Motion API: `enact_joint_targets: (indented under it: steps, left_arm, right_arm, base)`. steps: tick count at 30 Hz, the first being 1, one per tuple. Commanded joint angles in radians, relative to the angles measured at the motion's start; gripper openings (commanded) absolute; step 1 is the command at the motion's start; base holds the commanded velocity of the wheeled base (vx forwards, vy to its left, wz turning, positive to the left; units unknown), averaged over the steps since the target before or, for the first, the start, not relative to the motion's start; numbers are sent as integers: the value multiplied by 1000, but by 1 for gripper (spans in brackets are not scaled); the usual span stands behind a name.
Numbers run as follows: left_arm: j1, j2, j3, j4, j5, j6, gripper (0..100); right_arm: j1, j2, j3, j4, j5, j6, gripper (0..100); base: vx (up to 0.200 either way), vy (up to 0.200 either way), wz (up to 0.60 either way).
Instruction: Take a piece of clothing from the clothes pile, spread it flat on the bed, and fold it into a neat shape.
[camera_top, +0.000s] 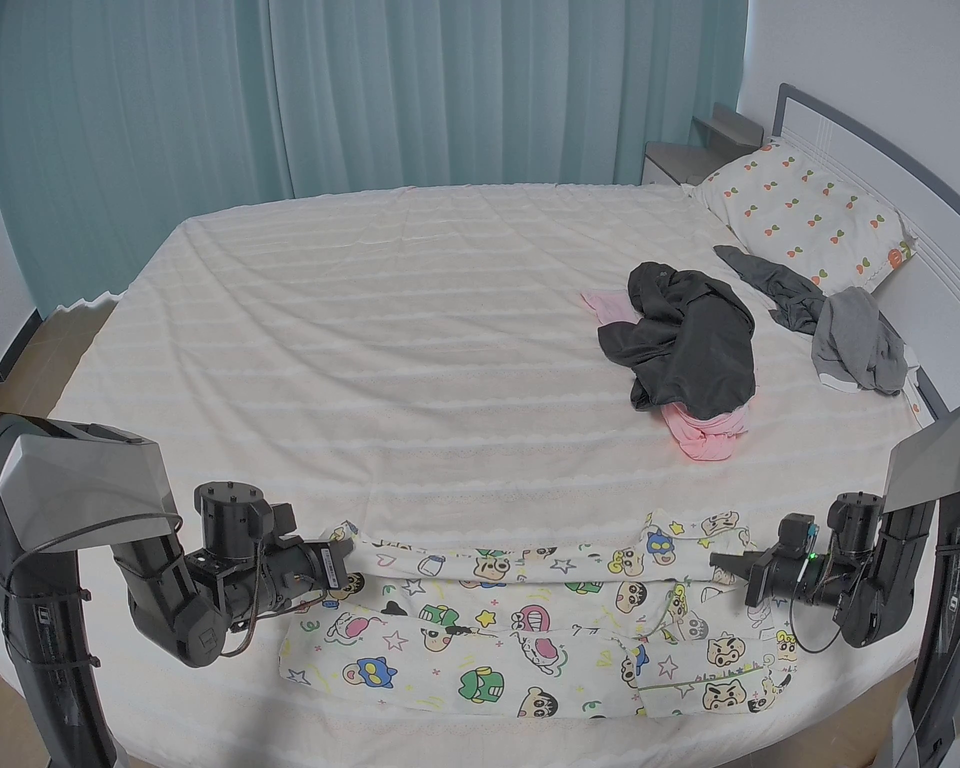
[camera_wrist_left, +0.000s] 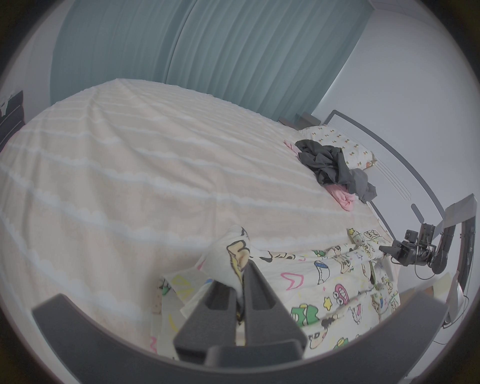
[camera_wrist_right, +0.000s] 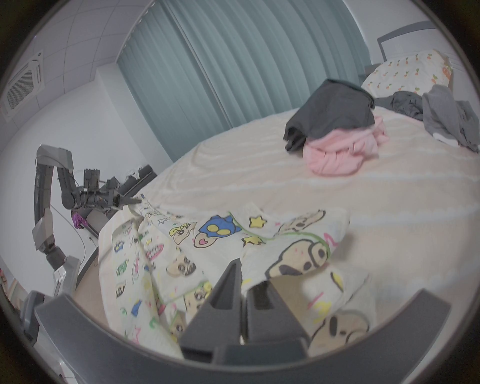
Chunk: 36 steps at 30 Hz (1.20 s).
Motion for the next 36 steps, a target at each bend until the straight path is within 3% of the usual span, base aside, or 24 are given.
enact_joint_targets:
  steps: [1, 7, 8, 15, 20, 23, 34, 36]
  left_arm:
    - [-14, 22, 60, -24, 1, 1, 0]
    - [-27, 42, 89, -31, 2, -9, 0]
    - [-29, 44, 91, -31, 2, -9, 100]
    - [-24, 40, 140, -63, 2, -12, 100]
    - [-18, 39, 194, -172, 33, -14, 100]
    - [-12, 37, 235, -232, 43, -29, 100]
    - [9, -18, 330, -296, 33, -267, 100]
    - [22, -58, 339, -296, 20, -355, 100]
  right_arm:
    - [-1, 61, 68, -18, 1, -29, 0]
    - [0, 76, 97, -18, -1, -56, 0]
    - [0, 76, 99, -18, 1, -54, 100]
    - [-3, 62, 133, -19, 7, -56, 100]
    - [-27, 22, 136, -19, 12, -51, 100]
    - [-64, -30, 159, -18, 50, -45, 100]
    - [-193, -54, 193, -18, 65, -43, 100]
    - [-198, -68, 171, -18, 67, -37, 100]
  base:
    - [0, 0, 0]
    - [0, 0, 0]
    - [0, 0, 0]
    - [0, 0, 0]
    - [0, 0, 0]
    - [0, 0, 0]
    - [0, 0, 0]
    - [0, 0, 0]
